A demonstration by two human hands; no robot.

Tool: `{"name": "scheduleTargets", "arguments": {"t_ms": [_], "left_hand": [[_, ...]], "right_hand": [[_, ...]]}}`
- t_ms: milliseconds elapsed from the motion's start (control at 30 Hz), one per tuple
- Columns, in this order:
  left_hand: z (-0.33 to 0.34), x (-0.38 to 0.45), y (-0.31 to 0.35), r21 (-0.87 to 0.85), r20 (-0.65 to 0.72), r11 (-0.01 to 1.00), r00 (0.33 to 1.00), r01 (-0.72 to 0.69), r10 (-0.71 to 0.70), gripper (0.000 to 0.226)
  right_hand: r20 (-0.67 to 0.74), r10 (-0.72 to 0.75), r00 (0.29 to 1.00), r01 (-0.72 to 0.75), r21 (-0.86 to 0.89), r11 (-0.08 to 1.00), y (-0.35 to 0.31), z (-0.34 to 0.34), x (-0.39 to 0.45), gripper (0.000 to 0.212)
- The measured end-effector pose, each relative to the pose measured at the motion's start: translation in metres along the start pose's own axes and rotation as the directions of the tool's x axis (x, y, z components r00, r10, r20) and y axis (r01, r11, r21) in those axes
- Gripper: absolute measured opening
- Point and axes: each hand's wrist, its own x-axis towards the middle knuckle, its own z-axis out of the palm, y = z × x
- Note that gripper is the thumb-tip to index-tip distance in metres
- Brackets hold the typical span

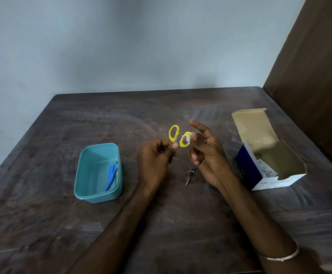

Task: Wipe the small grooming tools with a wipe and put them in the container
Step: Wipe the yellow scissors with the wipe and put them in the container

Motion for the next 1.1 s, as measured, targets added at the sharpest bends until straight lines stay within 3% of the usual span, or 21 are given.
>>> {"name": "scheduleTargets", "arguments": {"t_ms": [200,467,600,767,833,933,1100], "left_hand": [[0.001,-0.003,0.010,-0.270,0.107,0.923,0.961,0.274,-0.255,0.021],[0.002,-0.004,0.014,-0.388,0.282,0.746,0.840,0.541,-0.463,0.021],[0.004,-0.001,0.013,-0.392,0.244,0.757,0.853,0.522,-0.461,0.019],[0.003,-0.002,0.013,-0.371,0.140,0.822,0.901,0.433,-0.411,0.018],[0.001,0.000,0.013,-0.404,0.067,0.825,0.912,0.395,-0.404,0.015],[-0.002,0.002,0.011,-0.447,-0.008,0.817,0.912,0.363,-0.410,0.016],[-0.004,0.003,0.011,-0.467,-0.027,0.811,0.912,0.351,-0.410,0.007]], "right_hand": [[-0.033,-0.087,0.996,0.082,-0.128,0.988,-0.001,0.006,-0.004,0.053],[-0.136,-0.168,0.976,0.136,-0.214,0.967,0.003,0.011,-0.004,0.042],[-0.263,-0.096,0.960,0.075,-0.089,0.993,0.008,0.012,-0.002,0.037],[-0.245,0.066,0.967,-0.054,0.058,0.997,0.010,0.008,0.001,0.042],[-0.252,0.058,0.966,-0.054,0.026,0.998,0.006,0.003,0.003,0.044],[-0.225,0.030,0.974,-0.055,-0.108,0.993,0.001,-0.003,0.003,0.027],[-0.140,0.051,0.989,-0.079,-0.201,0.976,0.006,-0.001,0.004,0.013]]}}
